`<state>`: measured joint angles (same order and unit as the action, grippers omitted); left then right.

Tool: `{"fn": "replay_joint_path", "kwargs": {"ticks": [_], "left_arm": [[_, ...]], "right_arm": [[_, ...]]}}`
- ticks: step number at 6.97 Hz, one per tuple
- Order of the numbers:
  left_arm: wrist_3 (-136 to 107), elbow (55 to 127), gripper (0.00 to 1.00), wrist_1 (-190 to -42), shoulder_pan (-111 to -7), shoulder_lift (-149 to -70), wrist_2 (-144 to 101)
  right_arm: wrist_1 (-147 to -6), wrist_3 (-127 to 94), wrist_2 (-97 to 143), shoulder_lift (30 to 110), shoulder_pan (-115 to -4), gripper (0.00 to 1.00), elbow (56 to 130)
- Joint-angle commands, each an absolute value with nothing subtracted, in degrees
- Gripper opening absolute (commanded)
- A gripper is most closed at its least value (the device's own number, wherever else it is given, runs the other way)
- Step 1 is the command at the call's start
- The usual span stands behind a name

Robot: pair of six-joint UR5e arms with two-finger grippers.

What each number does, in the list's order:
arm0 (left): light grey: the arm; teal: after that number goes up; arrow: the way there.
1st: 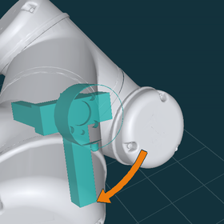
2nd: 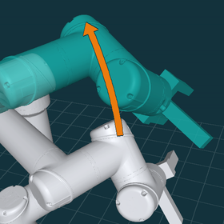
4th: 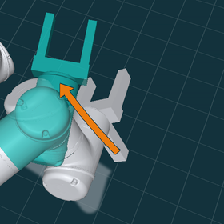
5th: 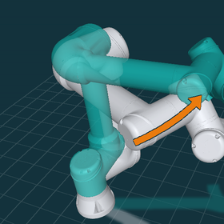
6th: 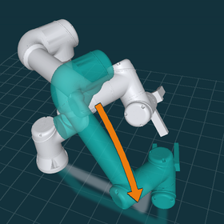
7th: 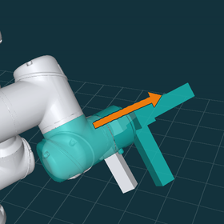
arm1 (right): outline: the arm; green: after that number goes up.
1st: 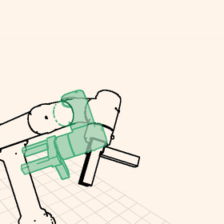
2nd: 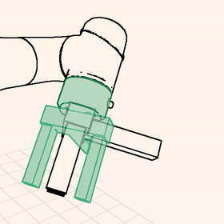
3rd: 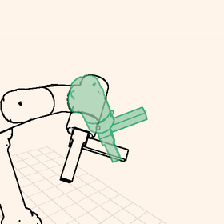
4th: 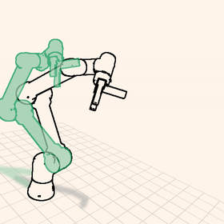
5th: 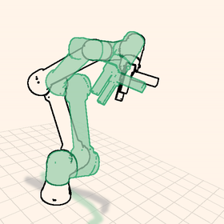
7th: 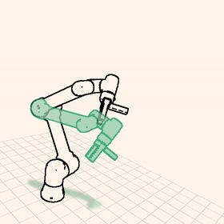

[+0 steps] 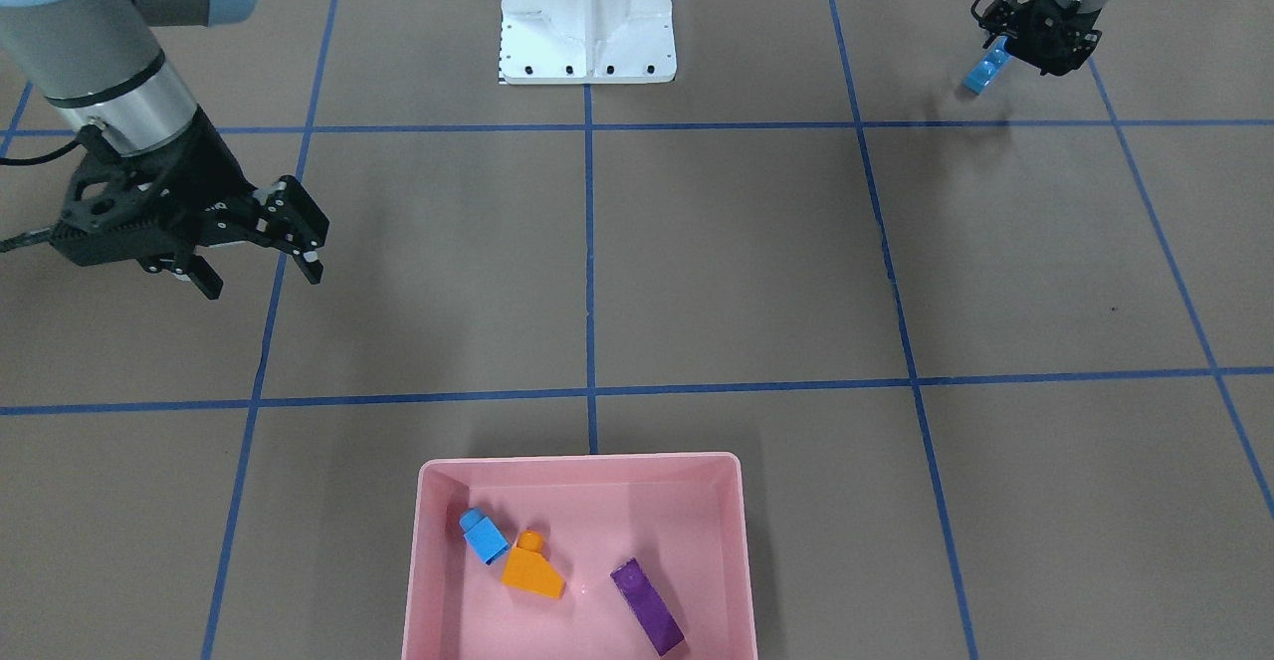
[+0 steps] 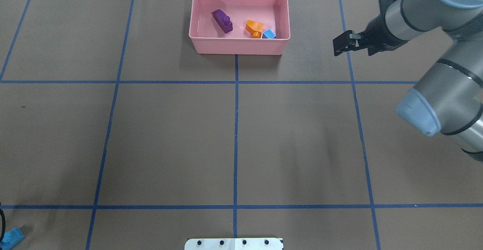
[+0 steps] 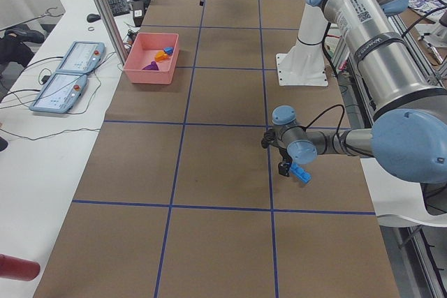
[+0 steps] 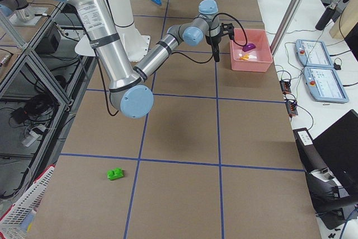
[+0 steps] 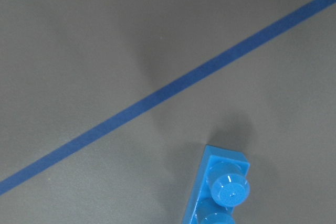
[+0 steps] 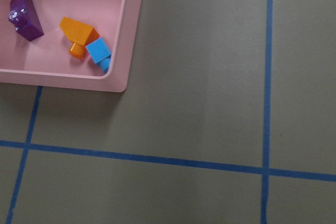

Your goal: Put all blocks into box

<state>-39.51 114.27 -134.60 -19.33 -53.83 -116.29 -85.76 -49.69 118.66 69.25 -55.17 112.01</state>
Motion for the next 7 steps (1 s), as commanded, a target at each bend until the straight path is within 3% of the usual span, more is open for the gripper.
{"fn": "replay_joint_path", "kwargs": {"ticks": [1,2,4,7], "left_arm": [[-42.17,114.17,0.99,-134.56,-16.45,-54.92,-116.28],[-43.14,114.17,0.98,-134.56,-15.13,-55.37,-116.19],[-45.43,113.65,0.85,-134.47,-13.46,-56.25,-115.06],[-45.44,113.64,0.83,-134.56,-13.53,-56.08,-114.87]], "right_arm": [[-86.31,-42.66,124.44,75.39,-61.67,1.0,114.34],[-86.31,-39.76,124.63,78.19,-62.48,0.99,115.74],[-86.4,-35.27,126.98,80.93,-66.25,0.99,115.93],[-86.31,-31.9,129.64,82.62,-68.82,1.0,115.58]]}}
